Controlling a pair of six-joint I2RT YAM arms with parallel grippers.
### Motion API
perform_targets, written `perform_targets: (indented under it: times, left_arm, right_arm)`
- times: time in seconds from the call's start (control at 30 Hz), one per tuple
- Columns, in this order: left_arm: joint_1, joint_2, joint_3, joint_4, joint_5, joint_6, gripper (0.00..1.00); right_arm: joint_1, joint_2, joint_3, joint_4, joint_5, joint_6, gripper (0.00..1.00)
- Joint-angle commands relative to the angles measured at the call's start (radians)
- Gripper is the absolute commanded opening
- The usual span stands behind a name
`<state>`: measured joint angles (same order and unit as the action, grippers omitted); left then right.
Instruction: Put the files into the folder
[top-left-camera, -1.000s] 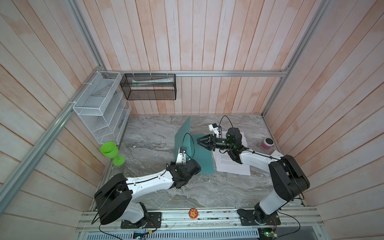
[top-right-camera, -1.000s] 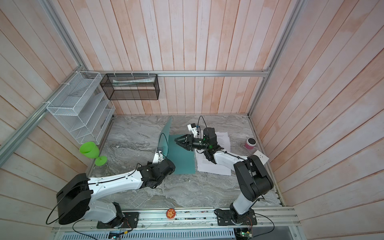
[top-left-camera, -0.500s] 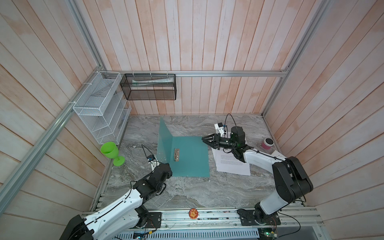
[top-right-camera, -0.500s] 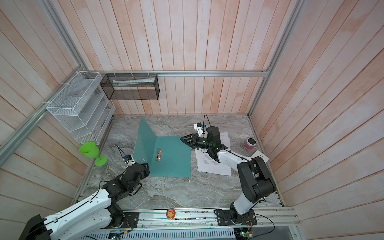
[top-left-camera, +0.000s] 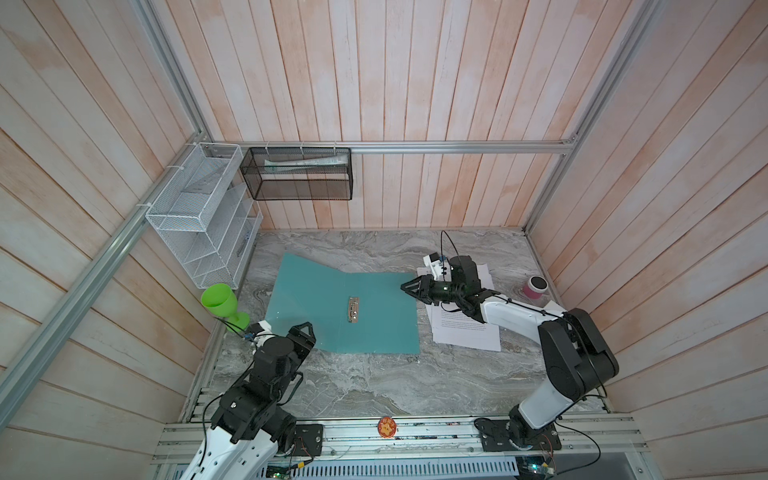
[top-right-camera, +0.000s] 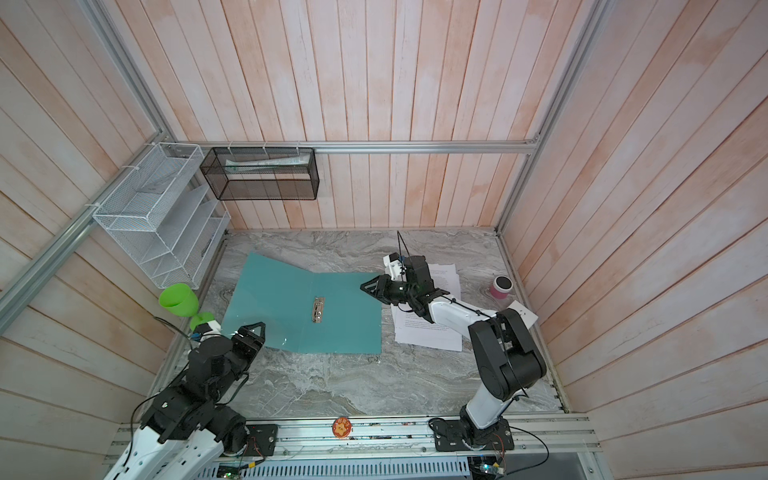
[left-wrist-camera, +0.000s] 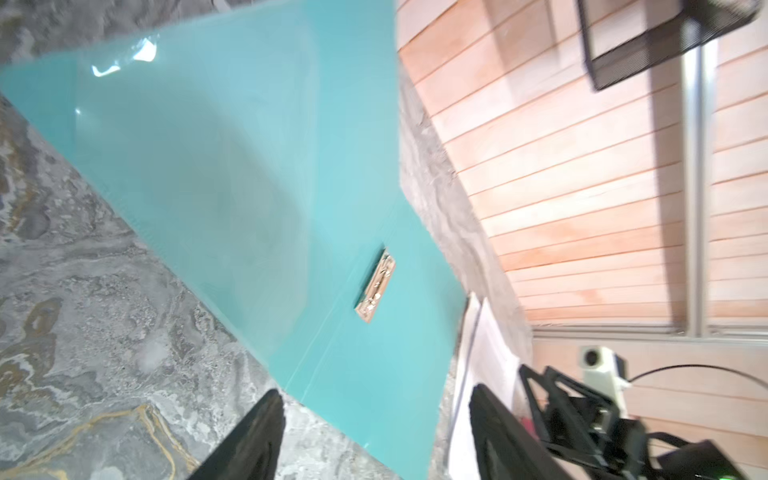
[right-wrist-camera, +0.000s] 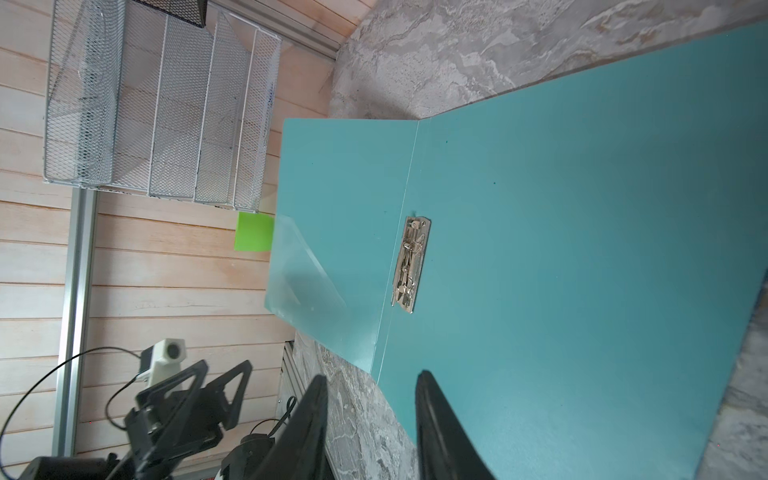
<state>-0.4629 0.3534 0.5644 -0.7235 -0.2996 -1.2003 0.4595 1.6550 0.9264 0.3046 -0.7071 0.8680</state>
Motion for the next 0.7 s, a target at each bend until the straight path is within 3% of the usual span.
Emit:
perform_targets:
  times: [0.0, 0.07, 0.2, 0.4, 0.67]
  left_arm:
    - [0.004, -0.007, 0.107, -0.204, -0.073, 0.003, 0.73]
    - [0.004, 0.015, 0.147, -0.2, -0.071, 0.04, 0.72]
    - [0.006, 0.125, 0.118, 0.01, 0.033, 0.176, 0.69]
    - [0.003, 0.494, 0.024, 0.43, 0.181, 0.324, 0.61]
    - [0.0, 0.972, 0.131, 0.64, 0.185, 0.489, 0.59]
  right_arm:
    - [0.001, 0.02, 0.029, -0.026, 0.025, -0.043, 0.34]
    - [0.001, 0.02, 0.027, -0.021, 0.027, -0.049, 0.34]
    - [0.001, 0.023, 0.032, -0.029, 0.038, -0.077, 0.34]
    - [-0.005, -0.02, 0.045, -0.126, 0.105, -0.156, 0.33]
    - [-0.053, -0.136, -0.024, -0.212, 0.192, -0.23, 0.33]
